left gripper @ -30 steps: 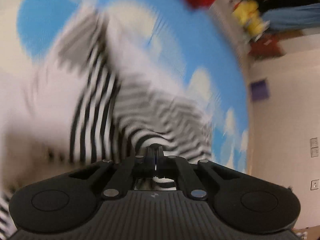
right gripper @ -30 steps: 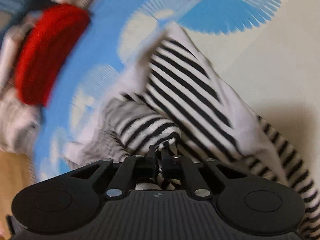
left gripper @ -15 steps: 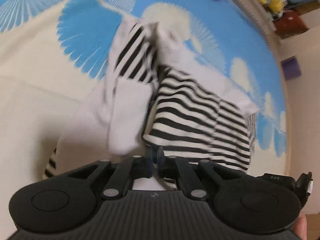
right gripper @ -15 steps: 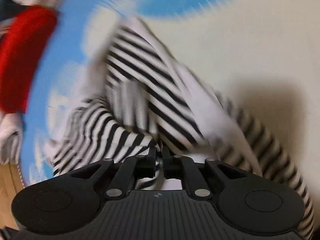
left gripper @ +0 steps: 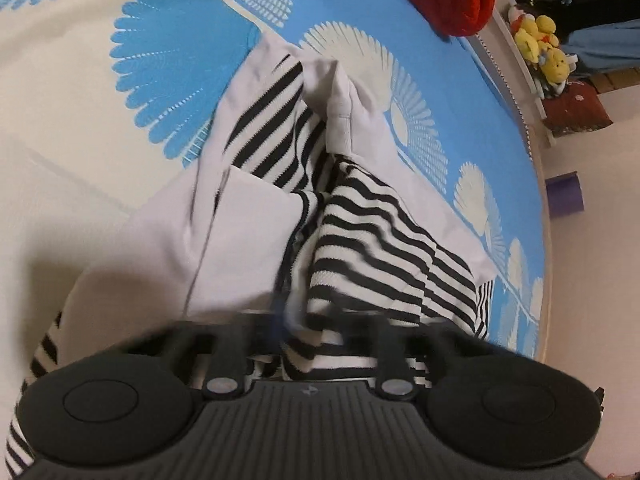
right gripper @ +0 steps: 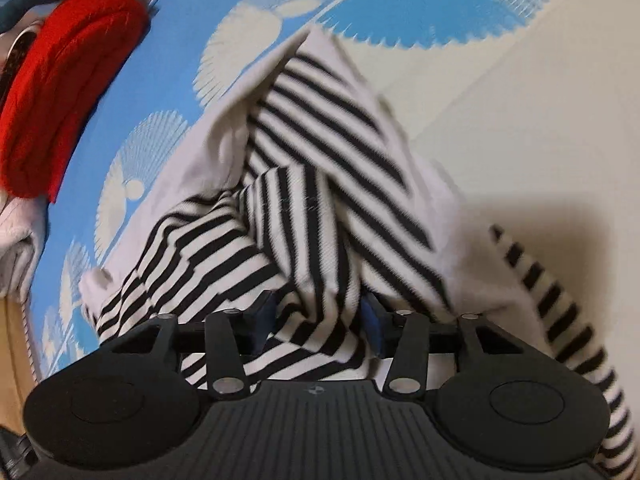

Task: Fold small clothes
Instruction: 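Regrasp the folded fabric with both grippers and fold it over again, then open both grippers and lift them away from the folded top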

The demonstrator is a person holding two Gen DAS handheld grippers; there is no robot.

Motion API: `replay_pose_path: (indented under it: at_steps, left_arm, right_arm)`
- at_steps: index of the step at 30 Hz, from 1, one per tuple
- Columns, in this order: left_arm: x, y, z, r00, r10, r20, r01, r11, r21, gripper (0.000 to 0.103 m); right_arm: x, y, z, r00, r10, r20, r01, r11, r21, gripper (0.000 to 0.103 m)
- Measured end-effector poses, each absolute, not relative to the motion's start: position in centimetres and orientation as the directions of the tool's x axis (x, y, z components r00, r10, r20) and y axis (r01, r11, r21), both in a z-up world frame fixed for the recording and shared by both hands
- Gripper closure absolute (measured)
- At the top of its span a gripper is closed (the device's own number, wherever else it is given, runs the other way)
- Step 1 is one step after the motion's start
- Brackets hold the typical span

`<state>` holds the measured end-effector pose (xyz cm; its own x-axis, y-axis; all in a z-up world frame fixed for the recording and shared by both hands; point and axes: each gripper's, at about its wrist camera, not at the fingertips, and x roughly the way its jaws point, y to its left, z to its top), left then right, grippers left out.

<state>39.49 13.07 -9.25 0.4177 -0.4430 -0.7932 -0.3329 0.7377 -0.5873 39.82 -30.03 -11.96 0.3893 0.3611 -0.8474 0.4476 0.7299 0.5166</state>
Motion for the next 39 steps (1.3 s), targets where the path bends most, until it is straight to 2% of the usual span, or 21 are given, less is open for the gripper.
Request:
replay_pose_path:
  at_steps: [1,2,3,6,8,11,12,14,15,17,19,21,22,24,26,28,31,33,34,36,39]
  left_arm:
    - [39.5,13.2,-8.7,0.442,-0.443,-0.780,-0.323,0.733,-0.599,0.099]
    - [39.5,13.2,-7.9,0.470,-0.445,-0.762,-0.300,0.731,-0.612,0.099]
    - [39.6,13.3,-6.9,0.502,-0.449,-0.739,-0.264,0.734,-0.625,0.099]
    - [39.4,13.7,-3.7,0.575,-0.419,-0.703,-0.184,0.771,-0.609,0.099]
    - [39.5,13.6,-3.6,0.546,-0.375,-0.749,-0.182,0.820,-0.543,0.099]
    - [40.2,12.8,-7.0,0.377,-0.303,-0.875,-0.231,0.884,-0.405,0.095]
    - [40.3,12.6,-7.6,0.353,-0.279,-0.893,-0.239,0.896,-0.375,0.095]
    - [40.2,12.7,-6.8,0.404,-0.249,-0.880,-0.233,0.903,-0.362,0.093]
    - [40.2,12.6,-5.6,0.457,-0.254,-0.853,-0.206,0.902,-0.380,0.092]
    - [39.8,12.3,-3.4,0.550,-0.277,-0.788,-0.133,0.902,-0.411,0.083]
    - [39.8,11.5,-2.7,0.571,-0.324,-0.754,-0.077,0.894,-0.442,0.083]
    - [40.2,10.8,-4.4,0.499,-0.366,-0.785,-0.074,0.885,-0.460,0.083]
    - [40.3,10.3,-5.7,0.441,-0.345,-0.828,-0.093,0.900,-0.425,0.083]
    - [40.6,9.5,-8.5,0.305,-0.237,-0.923,-0.117,0.952,-0.283,0.086]
    - [40.4,9.9,-8.4,0.326,-0.235,-0.916,-0.120,0.950,-0.287,0.088]
    - [40.2,9.8,-6.9,0.376,-0.265,-0.888,-0.091,0.943,-0.320,0.086]
    - [39.6,9.4,-6.2,0.397,-0.299,-0.868,-0.043,0.938,-0.343,0.083]
    - [39.5,9.2,-7.8,0.303,-0.247,-0.920,-0.051,0.960,-0.274,0.083]
    - [39.2,9.3,-8.3,0.258,-0.194,-0.947,-0.058,0.975,-0.215,0.088]
    - [38.3,9.9,-6.6,0.308,-0.174,-0.935,-0.057,0.978,-0.201,0.087]
    - [36.0,10.2,-0.7,0.491,-0.182,-0.852,0.015,0.980,-0.200,0.087]
  right_arm:
    - [40.0,-29.6,-11.8,0.396,0.374,-0.839,0.429,0.732,0.529,0.075]
    - [40.2,-29.4,-11.4,0.415,0.398,-0.818,0.400,0.728,0.557,0.093]
    - [40.2,-29.3,-10.7,0.447,0.431,-0.784,0.368,0.710,0.600,0.098]
    - [39.8,-30.4,-7.7,0.594,0.469,-0.653,0.282,0.639,0.716,0.099]
    - [39.6,-31.3,-7.2,0.627,0.423,-0.655,0.301,0.644,0.704,0.099]
    - [39.7,-31.6,-10.0,0.475,0.339,-0.812,0.433,0.713,0.552,0.094]
    - [39.6,-31.5,-11.3,0.404,0.319,-0.857,0.475,0.727,0.495,0.084]
    - [39.1,-31.4,-11.7,0.381,0.263,-0.886,0.516,0.735,0.440,0.074]
    - [39.1,-31.2,-11.1,0.402,0.246,-0.882,0.502,0.746,0.437,0.074]
    - [38.8,-30.8,-8.8,0.490,0.185,-0.852,0.443,0.788,0.427,0.074]
    - [38.5,-30.5,-6.7,0.590,0.139,-0.795,0.381,0.821,0.426,0.070]
    - [38.6,-29.8,-5.9,0.640,0.189,-0.744,0.278,0.847,0.454,0.061]
    - [39.2,-29.3,-6.3,0.623,0.245,-0.743,0.242,0.842,0.481,0.059]
    - [39.8,-28.8,-9.0,0.495,0.354,-0.794,0.265,0.808,0.526,0.059]
    - [39.7,-28.7,-11.4,0.366,0.295,-0.883,0.355,0.833,0.425,0.064]
    - [39.6,-29.1,-11.4,0.375,0.273,-0.886,0.380,0.826,0.416,0.066]
    - [39.8,-28.9,-9.5,0.442,0.286,-0.850,0.314,0.838,0.445,0.059]
    - [40.1,-29.1,-10.1,0.375,0.323,-0.869,0.344,0.822,0.454,0.058]
    - [40.4,-29.4,-10.6,0.332,0.341,-0.880,0.394,0.797,0.457,0.058]
    - [39.9,-30.5,-10.0,0.314,0.321,-0.894,0.478,0.760,0.440,0.058]
    - [39.6,-30.6,-4.1,0.464,0.253,-0.849,0.385,0.806,0.451,0.058]
